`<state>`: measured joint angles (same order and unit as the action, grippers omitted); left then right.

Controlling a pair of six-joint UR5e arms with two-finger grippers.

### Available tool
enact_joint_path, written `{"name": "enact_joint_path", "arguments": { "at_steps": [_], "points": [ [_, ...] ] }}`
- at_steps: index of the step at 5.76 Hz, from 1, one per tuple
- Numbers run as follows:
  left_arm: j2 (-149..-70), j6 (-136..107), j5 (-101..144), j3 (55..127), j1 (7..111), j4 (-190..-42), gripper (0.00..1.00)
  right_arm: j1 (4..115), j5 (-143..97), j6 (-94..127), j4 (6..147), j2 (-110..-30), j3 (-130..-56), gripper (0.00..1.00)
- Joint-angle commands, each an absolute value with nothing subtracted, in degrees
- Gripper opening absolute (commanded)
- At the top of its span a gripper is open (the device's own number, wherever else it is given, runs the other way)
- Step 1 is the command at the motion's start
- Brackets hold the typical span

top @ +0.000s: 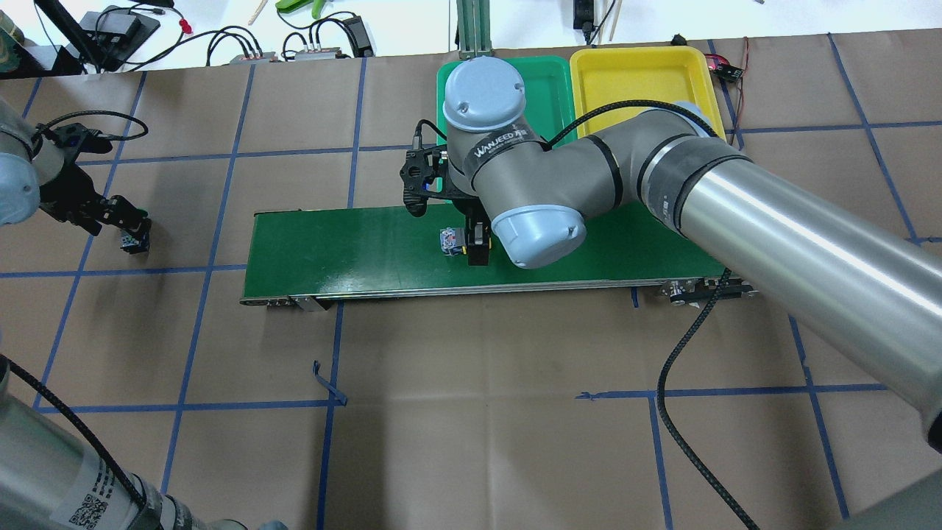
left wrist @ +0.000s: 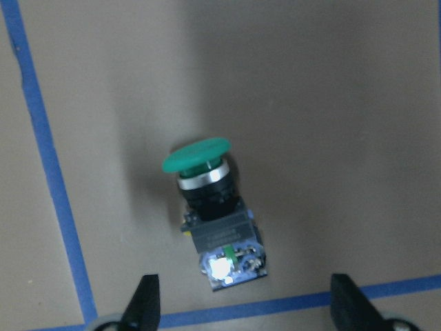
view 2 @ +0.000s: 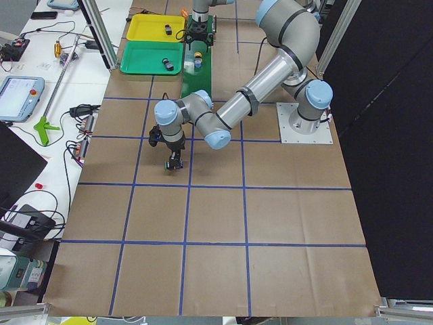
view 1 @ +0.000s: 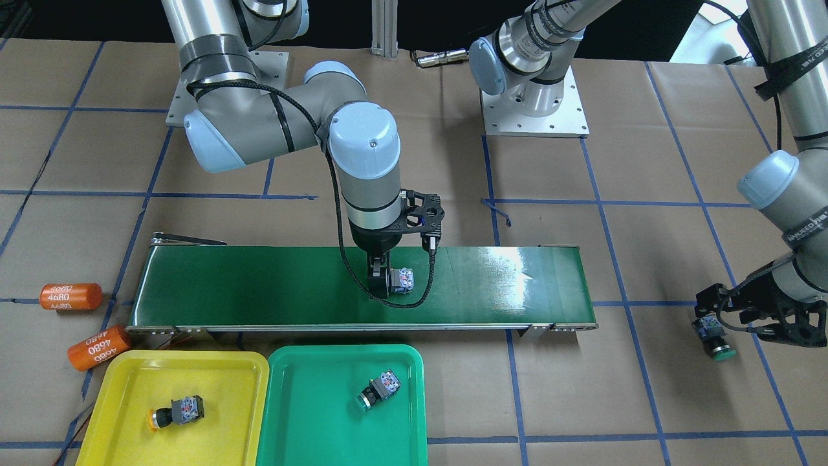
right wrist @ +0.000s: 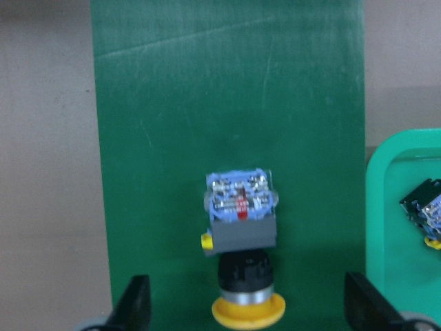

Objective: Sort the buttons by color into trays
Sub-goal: 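Carry the yellow button into the yellow tray while the left lifts the green button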

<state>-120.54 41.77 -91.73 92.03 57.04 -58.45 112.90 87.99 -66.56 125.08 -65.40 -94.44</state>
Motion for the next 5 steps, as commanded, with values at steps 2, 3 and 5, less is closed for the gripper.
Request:
{"name": "enact_joint_path", "arguments": {
  "at_steps": [2, 3, 5],
  "points": [
    [-124.4, 41.7, -92.1, 91.9, 57.2, -55.9, 0.88, 110.5, 88.6, -75.8, 126.4, -64.4, -96.0, 1.00],
    [-125.3, 41.9, -92.1, 92.1, 57.3, -53.5, 0.78, 107.3, 88.7, -75.7, 125.1, -64.5, -96.1, 1.00],
    [-125.1, 42.8, -91.6, 91.1, 57.3, -52.9, 0.00, 103.5, 88.7, -75.7, 120.3, -65.0, -96.1, 0.48]
  ]
}}
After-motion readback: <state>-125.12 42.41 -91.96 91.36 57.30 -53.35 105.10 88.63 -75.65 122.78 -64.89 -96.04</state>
